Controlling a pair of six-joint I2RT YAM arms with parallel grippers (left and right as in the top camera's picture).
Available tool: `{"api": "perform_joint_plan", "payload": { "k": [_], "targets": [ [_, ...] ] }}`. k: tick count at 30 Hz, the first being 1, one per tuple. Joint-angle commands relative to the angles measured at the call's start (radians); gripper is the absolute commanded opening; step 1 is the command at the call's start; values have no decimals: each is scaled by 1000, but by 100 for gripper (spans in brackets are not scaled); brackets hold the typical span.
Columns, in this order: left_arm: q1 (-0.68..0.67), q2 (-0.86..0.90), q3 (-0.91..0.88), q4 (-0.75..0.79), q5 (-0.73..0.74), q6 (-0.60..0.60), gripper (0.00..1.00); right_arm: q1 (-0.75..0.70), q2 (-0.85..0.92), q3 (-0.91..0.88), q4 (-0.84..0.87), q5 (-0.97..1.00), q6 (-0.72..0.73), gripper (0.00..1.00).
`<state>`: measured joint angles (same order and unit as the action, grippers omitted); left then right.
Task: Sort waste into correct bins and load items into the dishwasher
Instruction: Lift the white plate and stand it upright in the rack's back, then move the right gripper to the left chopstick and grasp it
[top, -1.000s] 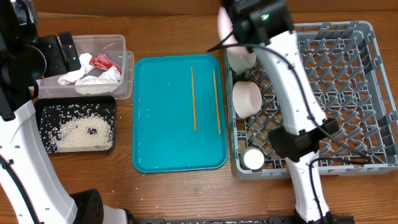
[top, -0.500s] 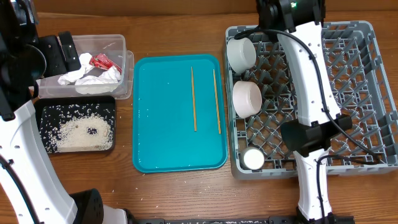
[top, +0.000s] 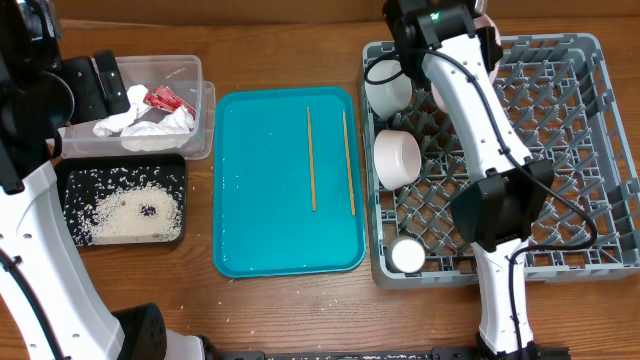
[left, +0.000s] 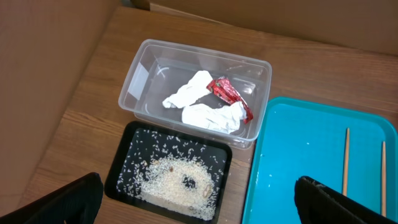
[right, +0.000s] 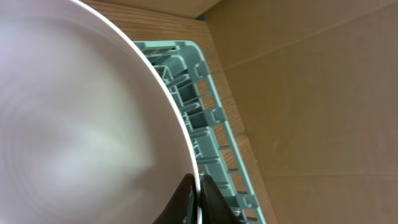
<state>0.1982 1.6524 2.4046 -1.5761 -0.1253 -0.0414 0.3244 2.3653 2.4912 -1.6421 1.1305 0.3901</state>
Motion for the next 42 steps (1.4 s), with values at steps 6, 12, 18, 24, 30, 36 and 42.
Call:
{"api": "perform_joint_plan", "payload": {
  "k": [6,12,18,24,30,36,42],
  "targets": [
    [4,5,6,2,-13,19,100,34,-10,-31,25,-82,30,19],
    [5,5,6,2,-13,19,100,32,-16,-9,24,-242,-38,86],
    [5,5,6,2,-13,19,100,37,-53,140,19,-586,-197,100],
    [3,5,6,2,-12,19,100,63,-65,259,99,-1151,-246,99],
    [4,5,6,2,-13,19,100,170,-50,101,162,-1278,-114,81],
    [4,5,6,2,-13,19,100,290,-50,-181,336,-1172,57,72],
    [3,5,6,2,-12,19,100,327,-50,-417,542,-1168,116,64]
  ]
}}
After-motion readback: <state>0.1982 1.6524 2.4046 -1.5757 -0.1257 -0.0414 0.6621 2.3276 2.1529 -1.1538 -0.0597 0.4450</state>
